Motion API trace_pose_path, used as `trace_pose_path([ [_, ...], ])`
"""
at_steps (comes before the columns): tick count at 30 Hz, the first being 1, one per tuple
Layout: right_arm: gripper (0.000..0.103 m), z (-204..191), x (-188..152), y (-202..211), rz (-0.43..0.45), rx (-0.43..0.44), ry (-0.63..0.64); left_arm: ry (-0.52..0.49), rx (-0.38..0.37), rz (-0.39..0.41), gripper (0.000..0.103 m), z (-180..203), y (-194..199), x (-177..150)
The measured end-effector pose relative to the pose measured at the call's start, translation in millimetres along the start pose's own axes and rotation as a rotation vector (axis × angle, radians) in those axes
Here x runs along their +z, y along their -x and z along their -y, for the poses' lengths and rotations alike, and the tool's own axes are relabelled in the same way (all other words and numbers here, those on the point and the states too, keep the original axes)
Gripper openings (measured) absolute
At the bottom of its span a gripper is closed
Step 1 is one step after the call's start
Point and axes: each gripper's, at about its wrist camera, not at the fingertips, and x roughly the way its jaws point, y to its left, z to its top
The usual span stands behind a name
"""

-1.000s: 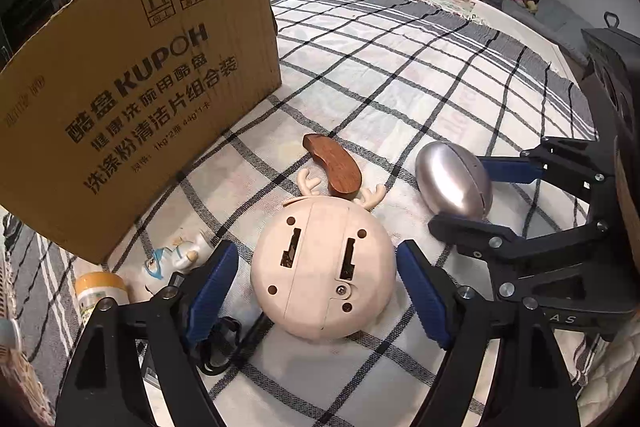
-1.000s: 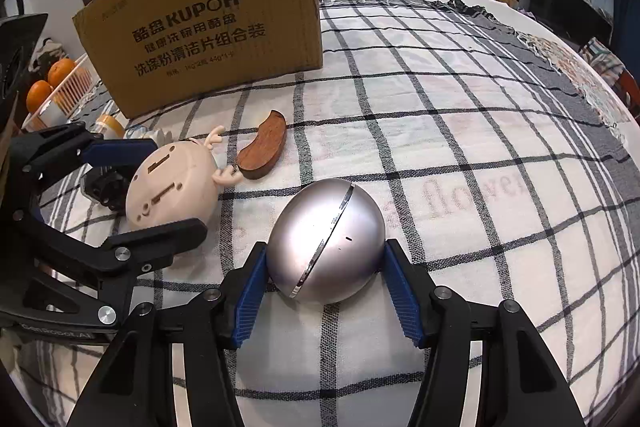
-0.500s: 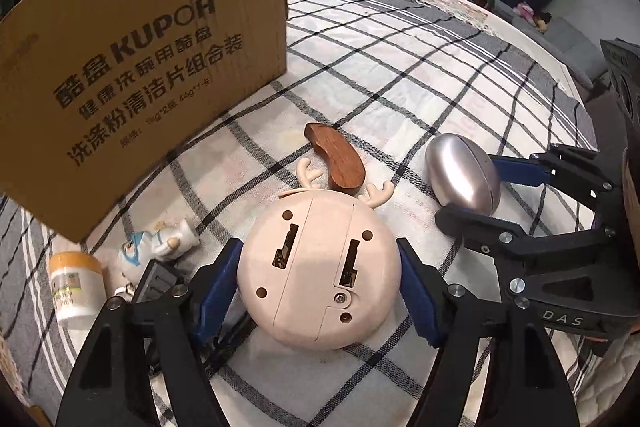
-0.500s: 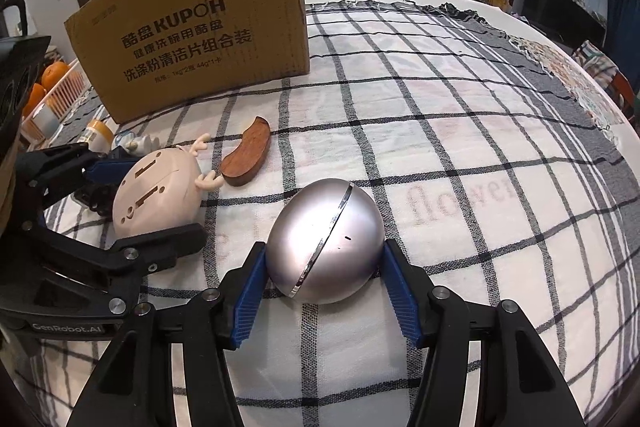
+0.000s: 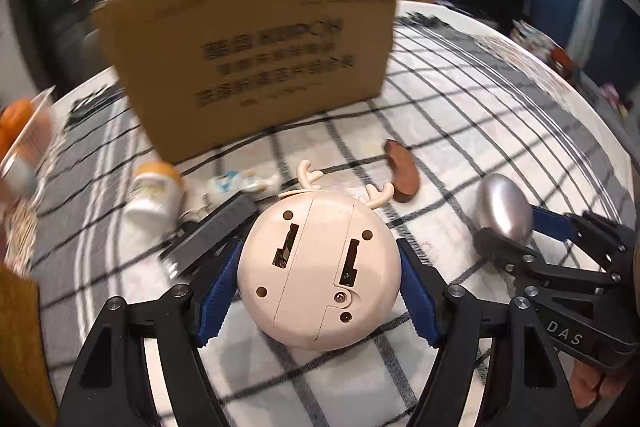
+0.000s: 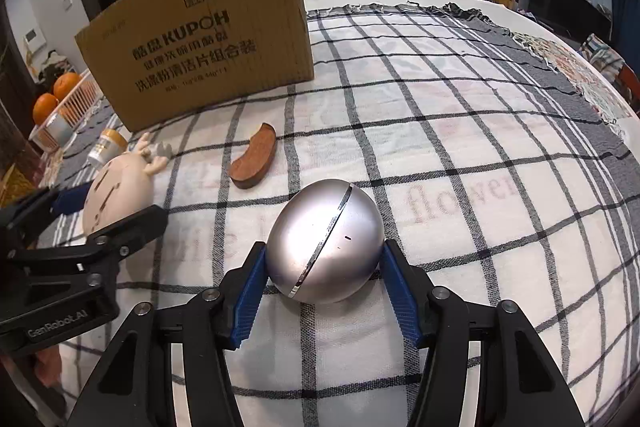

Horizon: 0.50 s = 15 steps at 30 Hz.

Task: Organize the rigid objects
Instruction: 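Lift and carry the silver egg and beige deer gadget over the box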

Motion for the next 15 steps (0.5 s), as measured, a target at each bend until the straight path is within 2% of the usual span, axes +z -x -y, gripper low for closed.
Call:
trace_pose_path([
  [7, 0.058, -6, 8, 17, 0.046, 0.02, 0.013, 0.13, 0.043, 0.037, 0.074, -15, 25, -4],
  [15, 0.058, -20, 20, 44, 0.116, 0.061, 0.045, 0.183, 0.081, 0.105, 0.074, -25, 55, 4],
])
